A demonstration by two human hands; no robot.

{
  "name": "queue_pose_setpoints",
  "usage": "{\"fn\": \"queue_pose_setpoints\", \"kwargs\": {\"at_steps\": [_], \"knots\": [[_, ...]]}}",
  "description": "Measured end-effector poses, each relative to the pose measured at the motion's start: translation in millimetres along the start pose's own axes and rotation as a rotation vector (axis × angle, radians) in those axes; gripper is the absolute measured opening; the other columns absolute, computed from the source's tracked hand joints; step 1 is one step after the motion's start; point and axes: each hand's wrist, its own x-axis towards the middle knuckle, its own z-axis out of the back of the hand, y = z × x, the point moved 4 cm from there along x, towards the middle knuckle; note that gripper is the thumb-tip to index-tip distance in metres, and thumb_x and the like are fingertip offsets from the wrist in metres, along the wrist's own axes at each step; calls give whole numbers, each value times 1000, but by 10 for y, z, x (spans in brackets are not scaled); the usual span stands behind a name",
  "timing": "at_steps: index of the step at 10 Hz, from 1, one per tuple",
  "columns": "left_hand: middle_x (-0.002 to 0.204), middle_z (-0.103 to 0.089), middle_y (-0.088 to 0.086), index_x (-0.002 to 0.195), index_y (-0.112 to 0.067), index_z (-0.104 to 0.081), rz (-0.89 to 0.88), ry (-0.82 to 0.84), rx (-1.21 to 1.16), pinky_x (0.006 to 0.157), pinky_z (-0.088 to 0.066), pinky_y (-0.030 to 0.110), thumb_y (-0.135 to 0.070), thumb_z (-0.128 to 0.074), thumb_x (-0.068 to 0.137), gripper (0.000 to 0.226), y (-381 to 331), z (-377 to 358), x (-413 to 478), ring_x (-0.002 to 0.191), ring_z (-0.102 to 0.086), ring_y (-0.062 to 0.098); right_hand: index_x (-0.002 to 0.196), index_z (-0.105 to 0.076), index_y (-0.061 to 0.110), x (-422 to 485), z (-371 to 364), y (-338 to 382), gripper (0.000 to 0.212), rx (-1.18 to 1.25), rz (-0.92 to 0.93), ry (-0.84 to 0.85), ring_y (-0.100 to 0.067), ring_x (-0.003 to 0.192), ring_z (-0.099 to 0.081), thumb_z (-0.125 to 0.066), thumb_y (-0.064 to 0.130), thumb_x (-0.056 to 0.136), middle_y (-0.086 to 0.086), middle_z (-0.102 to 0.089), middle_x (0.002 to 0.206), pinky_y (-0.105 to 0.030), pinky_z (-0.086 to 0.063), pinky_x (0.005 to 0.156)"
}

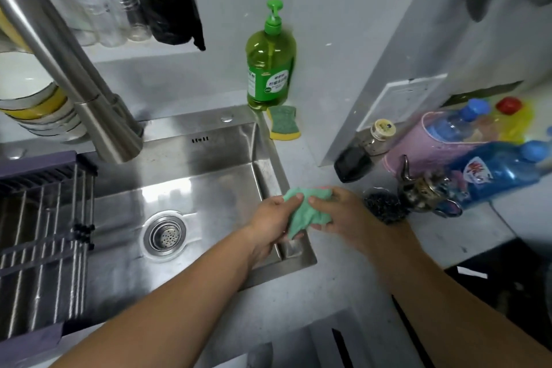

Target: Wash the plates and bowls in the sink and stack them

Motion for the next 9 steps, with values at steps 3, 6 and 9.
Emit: {"fn": "queue_pose_setpoints", "kwargs": {"at_steps": [3,6,9], "knots": [[92,-69,16,97,-8,-59,-94,-209,189,75,-63,43,-2,-76,89,20,-80,-195,688,73,-69,27,109,-61,0,421,442,58,27,-514,240,-452,-28,96,-66,-72,14,88,-11,-67,104,-40,-55,84],[78,-66,1,114,-7,-57,-128,-224,225,65,-49,29,-13,-65,95,21,-70,-126,661,62,-59,13,115,-62,13,230,301,-78,34,-1356,650,-544,-29,98,-52,-69,29,86,-10,-53,109,-40,-47,81],[90,-64,8,96,-14,-59,-81,-156,184,74,-51,34,-14,-56,100,6,26,489,84,83,-61,20,120,-64,19,183,178,-3,34,-1419,251,-320,-33,116,-52,-48,39,98,-12,-56,125,-40,-46,97]]}}
